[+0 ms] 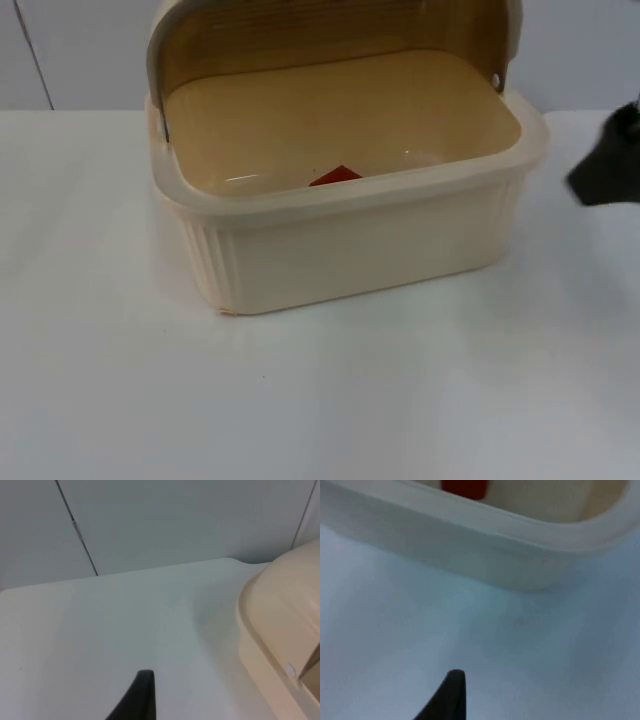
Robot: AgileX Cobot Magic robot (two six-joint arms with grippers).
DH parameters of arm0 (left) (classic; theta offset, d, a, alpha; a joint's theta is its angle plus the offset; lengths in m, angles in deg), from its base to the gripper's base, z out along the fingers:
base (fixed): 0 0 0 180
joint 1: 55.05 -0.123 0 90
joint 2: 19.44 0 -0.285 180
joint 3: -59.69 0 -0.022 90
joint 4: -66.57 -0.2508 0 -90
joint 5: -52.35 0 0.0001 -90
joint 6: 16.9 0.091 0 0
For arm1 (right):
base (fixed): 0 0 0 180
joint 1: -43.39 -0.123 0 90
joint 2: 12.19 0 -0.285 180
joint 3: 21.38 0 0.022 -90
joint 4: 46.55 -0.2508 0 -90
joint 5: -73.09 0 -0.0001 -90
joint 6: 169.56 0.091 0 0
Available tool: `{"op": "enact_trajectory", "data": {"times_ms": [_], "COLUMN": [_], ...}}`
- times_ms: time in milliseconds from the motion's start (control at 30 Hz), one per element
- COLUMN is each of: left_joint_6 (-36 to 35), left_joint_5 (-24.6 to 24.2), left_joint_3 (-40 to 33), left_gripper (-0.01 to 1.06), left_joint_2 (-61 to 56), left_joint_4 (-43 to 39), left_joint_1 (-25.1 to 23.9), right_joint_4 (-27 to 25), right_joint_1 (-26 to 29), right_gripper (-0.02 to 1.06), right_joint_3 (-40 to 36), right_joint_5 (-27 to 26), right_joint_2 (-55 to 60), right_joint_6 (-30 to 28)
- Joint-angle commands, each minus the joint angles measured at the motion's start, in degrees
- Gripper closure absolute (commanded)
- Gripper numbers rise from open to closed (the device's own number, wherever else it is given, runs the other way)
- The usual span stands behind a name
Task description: Open the box lid with the left hand, place the block into the box with the right hand, then close the box lid with the left hand.
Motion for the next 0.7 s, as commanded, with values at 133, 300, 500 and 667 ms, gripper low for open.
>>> {"op": "enact_trajectory", "data": {"times_ms": [133, 300, 500, 667], "left_joint_6": [-0.51, -0.51, -0.51, -0.51], "left_joint_5": [0.42, 0.43, 0.43, 0.92], "left_joint_3": [-0.23, -0.23, -0.23, -0.23], "left_gripper": [0.0, 0.0, 0.0, 0.0], "left_joint_2": [-0.01, -0.01, -0.01, -0.01], "left_joint_4": [0.0, 0.55, 0.67, 1.25], "left_joint_1": [0.39, 0.39, 0.39, 0.39], "right_joint_4": [-7.89, -8.23, -8.36, -10.57], "right_joint_1": [11.94, 22.25, 29.12, 30.49], "right_gripper": [-0.01, -0.01, -0.01, -0.01], "right_joint_3": [-0.29, 2.55, 9.13, 17.83], "right_joint_5": [2.23, 5.0, 9.07, 12.32], "right_joint_2": [-10.19, -14.49, -14.11, -11.96], "right_joint_6": [-5.52, -5.42, -6.9, -6.66]}}
